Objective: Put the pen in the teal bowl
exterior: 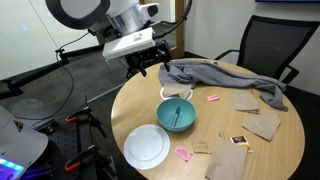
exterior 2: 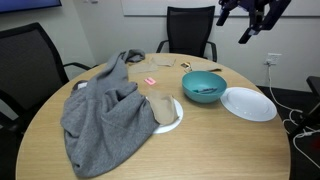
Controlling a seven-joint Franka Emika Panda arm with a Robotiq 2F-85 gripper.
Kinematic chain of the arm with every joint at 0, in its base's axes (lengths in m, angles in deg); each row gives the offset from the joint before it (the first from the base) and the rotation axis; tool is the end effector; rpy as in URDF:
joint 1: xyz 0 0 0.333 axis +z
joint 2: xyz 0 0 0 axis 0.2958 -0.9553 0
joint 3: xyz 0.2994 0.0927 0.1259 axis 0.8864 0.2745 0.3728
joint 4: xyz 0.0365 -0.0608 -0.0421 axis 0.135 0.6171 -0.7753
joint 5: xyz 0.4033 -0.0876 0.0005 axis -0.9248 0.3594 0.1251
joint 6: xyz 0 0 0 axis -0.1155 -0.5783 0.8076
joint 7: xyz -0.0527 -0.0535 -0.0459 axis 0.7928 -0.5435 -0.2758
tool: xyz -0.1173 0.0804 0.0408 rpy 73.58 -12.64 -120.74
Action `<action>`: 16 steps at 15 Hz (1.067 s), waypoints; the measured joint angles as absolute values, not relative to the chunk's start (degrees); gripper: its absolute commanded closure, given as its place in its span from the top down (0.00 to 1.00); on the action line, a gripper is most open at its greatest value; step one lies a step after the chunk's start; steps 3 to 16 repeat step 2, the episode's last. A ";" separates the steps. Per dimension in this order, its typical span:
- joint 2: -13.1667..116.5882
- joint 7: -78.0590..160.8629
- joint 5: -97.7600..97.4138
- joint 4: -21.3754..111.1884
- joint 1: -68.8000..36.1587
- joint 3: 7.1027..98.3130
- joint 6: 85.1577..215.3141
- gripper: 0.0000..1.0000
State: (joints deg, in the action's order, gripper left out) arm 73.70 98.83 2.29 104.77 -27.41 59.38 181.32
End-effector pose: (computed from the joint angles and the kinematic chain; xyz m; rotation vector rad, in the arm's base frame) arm 0.4674 -0.0571 0.2724 2.6371 1.2402 0.3874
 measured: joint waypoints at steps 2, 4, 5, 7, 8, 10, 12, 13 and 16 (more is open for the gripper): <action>73.71 98.83 2.29 104.80 -27.41 59.38 181.32 1.00; 73.71 98.83 2.29 104.80 -27.41 59.38 181.32 1.00; 73.71 98.83 2.29 104.80 -27.41 59.38 181.32 1.00; 73.71 98.83 2.29 104.80 -27.41 59.38 181.32 1.00; 73.71 98.83 2.29 104.80 -27.41 59.38 181.32 1.00; 73.71 98.83 2.29 104.80 -27.41 59.38 181.32 1.00; 73.71 98.83 2.29 104.80 -27.41 59.38 181.32 1.00; 73.71 98.83 2.29 104.80 -27.41 59.38 181.32 1.00; 73.71 98.83 2.29 104.80 -27.41 59.38 181.32 1.00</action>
